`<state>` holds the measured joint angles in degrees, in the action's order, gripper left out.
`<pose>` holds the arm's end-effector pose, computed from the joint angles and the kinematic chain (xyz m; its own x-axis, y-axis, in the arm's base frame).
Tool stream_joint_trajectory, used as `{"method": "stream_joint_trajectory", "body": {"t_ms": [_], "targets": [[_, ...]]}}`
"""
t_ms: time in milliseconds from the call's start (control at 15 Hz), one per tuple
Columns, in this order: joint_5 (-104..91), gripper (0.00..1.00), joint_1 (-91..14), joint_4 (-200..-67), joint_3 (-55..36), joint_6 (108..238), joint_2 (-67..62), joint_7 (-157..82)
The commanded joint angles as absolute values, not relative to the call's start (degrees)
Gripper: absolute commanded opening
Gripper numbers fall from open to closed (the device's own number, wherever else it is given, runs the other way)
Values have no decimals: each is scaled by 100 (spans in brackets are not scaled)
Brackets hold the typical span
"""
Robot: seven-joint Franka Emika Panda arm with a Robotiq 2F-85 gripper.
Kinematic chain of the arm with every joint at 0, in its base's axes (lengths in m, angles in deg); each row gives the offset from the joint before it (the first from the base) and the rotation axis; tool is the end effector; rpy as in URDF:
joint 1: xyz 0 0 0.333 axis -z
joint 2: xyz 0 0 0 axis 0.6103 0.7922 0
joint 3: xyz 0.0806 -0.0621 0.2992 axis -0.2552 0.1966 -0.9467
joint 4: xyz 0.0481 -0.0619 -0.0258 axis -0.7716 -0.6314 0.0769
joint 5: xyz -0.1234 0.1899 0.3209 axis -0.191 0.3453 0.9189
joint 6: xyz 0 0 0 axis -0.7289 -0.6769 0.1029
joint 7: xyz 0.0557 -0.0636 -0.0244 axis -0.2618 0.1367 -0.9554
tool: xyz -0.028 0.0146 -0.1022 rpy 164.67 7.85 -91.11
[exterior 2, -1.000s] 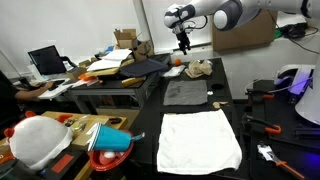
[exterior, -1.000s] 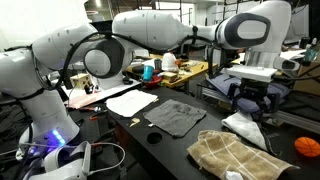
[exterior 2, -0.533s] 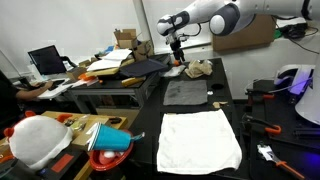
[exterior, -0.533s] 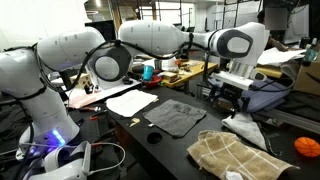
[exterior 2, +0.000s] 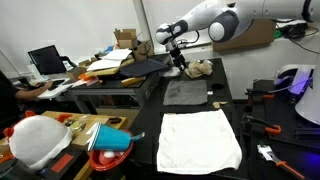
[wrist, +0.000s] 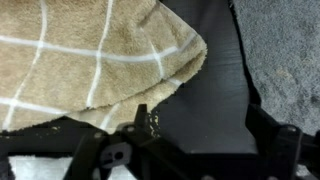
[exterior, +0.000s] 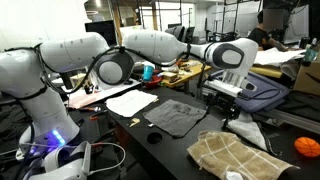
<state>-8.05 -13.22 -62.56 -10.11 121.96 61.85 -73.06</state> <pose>0.6874 -0.3408 0.1751 0.9336 0.0999 -0.3440 0.0882 -0.9949 -0.0495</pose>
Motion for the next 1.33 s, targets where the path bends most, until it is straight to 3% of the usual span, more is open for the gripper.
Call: {"method": "stream_joint_trajectory", "body": {"t_ms": [0, 733, 800, 933, 1267], "targets": [[-976, 100, -1318, -6082, -762, 12306, 6358, -6848], [-1137, 100, -1388, -6133, -496, 13507, 6553, -5789], [-1151, 75, -1402, -6146, -473, 13547, 6576, -5743], [-1180, 66, -1431, -6329, -437, 13679, 6512, -5687], [-1296, 27, -1455, -6341, -373, 14047, 6569, -5532]]}}
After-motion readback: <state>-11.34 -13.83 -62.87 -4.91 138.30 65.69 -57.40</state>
